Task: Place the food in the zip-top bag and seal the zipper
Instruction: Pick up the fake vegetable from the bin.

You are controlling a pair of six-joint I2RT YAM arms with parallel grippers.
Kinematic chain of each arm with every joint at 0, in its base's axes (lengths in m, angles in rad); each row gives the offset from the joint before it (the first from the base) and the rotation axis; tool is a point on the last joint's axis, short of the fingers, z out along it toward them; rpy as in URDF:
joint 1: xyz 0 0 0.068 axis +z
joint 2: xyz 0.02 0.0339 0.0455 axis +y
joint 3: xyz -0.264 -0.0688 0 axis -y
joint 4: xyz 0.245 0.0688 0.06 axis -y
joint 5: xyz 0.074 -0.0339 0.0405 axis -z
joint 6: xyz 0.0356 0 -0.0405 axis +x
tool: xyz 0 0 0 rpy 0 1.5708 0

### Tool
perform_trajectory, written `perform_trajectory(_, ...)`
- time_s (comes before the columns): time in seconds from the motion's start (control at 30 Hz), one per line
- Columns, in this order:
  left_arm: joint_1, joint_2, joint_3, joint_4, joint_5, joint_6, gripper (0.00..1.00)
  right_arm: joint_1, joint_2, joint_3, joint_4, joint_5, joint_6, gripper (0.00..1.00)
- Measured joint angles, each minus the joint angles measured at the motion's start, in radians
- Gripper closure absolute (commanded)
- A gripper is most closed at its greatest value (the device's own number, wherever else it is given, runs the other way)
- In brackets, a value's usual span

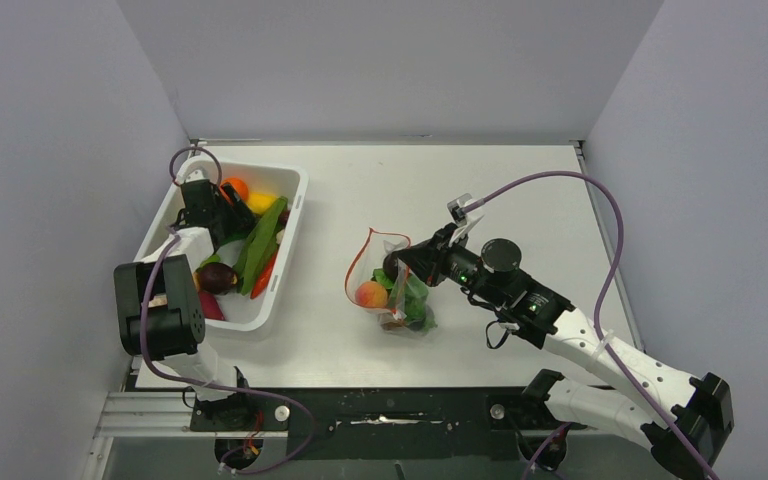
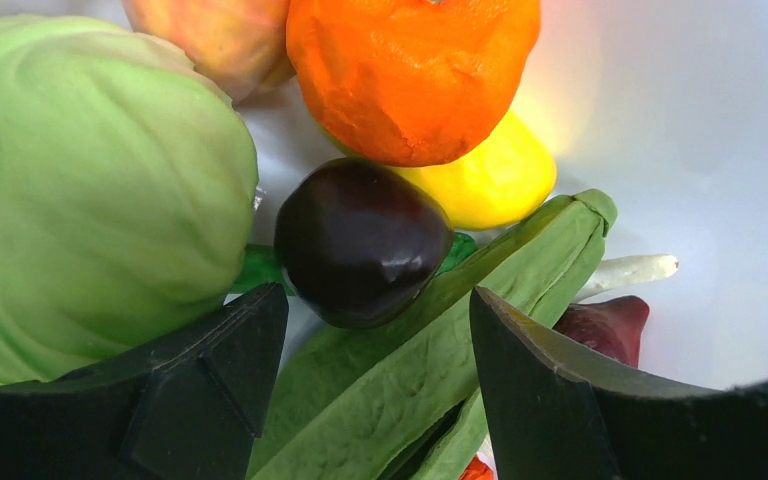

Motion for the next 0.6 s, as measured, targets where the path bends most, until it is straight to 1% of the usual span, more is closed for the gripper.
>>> perform_trajectory(0.37, -0.002, 0.037, 0.002, 0.007, 0.005, 0.002, 0.33, 0.000, 0.000, 0.000, 0.000, 0.000, 0.000, 1.00)
perform_trajectory(0.6, -0.012, 0.078, 0.056, -0.002, -0.020, 0.023, 0.33, 0.000, 0.000, 0.000, 0.000, 0.000, 0.001, 1.00)
